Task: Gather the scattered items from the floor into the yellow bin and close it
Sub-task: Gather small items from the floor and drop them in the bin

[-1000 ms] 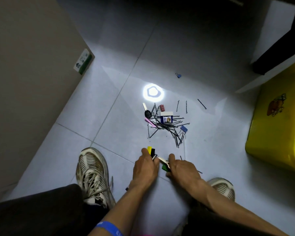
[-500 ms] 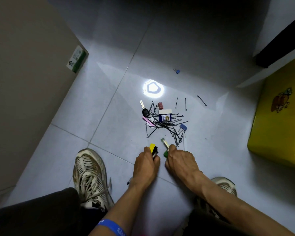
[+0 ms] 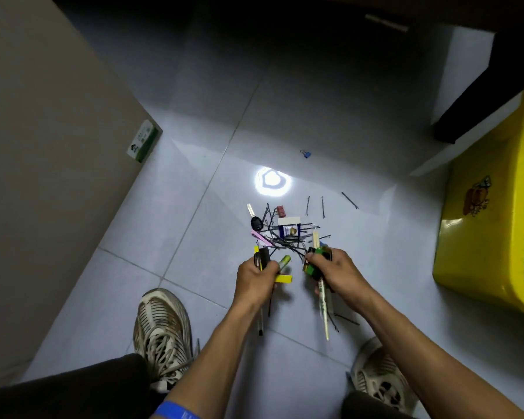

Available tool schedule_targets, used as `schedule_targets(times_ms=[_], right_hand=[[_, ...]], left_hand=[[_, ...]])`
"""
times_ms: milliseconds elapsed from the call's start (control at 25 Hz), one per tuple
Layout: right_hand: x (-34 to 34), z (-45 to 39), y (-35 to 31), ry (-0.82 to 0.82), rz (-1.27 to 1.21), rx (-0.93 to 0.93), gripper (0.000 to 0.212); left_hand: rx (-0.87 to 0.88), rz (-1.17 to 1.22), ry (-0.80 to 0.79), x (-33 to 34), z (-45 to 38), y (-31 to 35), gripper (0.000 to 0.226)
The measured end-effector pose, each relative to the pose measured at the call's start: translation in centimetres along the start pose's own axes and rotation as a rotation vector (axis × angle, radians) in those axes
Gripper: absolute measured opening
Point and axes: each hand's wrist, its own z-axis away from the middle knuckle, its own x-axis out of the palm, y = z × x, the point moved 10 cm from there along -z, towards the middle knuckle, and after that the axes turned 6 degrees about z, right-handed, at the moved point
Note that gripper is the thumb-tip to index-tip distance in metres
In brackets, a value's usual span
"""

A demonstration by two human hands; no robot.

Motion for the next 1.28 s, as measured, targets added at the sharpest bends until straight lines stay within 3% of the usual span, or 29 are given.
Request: schedule_targets(times_ms=[160,320,400,520,640,720,800,880,960,1080,1200,1280], right_hand=[[-5.4,3.9,-3.3,0.095,-0.322,-0.003,0.019],[-14.8,9.6,-6.8,0.222,-0.753,-0.118,0.011],[-20.8,12.6,-8.1,0.312,-0.800,-0.187,0.015],[-30.0,15.8,-8.1,0.524,-0.759,-0.177,0.021],[-37.6,17.3,-6.3,0.751,-0.540,-0.114,0.015],[-40.0,16.5,-5.2,0.752,-0.459,-0.130,0.014],[-40.6,15.2,-3.8,0.742,-0.337,-0.133,0.011],[-40.8,14.8,-3.0,0.825,-0.122,-0.136,0.028],[-40.4,14.0,-4.0,0.916,0.281,-0.142,0.048],[-37.8,11.0,-5.2,0.802,0.819,-0.043,0.062],[-34.5,8.8,-3.9,0.582,0.888,0.017,0.057],[-33.1,9.0,-3.7,0.529,0.862,0.002,0.053]], left_hand=[[-0.001,0.164,-0.126,4.1,3.2,5.4,0.017],[0.098,0.258,-0.414,14.0,9.1,13.9,0.015],[0.175,0.241,-0.528,20.3,12.8,18.4,0.021],[0.206,0.222,-0.597,29.6,17.5,22.5,0.010],[0.099,0.154,-0.674,37.2,19.5,22.7,0.029],[0.162,-0.143,-0.775,40.2,19.6,21.5,0.049],[0.531,-0.433,-0.674,39.7,18.8,22.6,0.051],[0.975,-0.487,-0.507,37.2,19.1,25.1,0.042],[1.222,-0.820,-0.356,36.4,18.7,24.7,0.052],[1.241,-1.371,-0.348,37.1,16.7,21.2,0.067],[1.202,-1.472,-0.478,39.0,15.8,21.5,0.062],[1.144,-1.456,-0.556,40.0,15.7,22.6,0.050]])
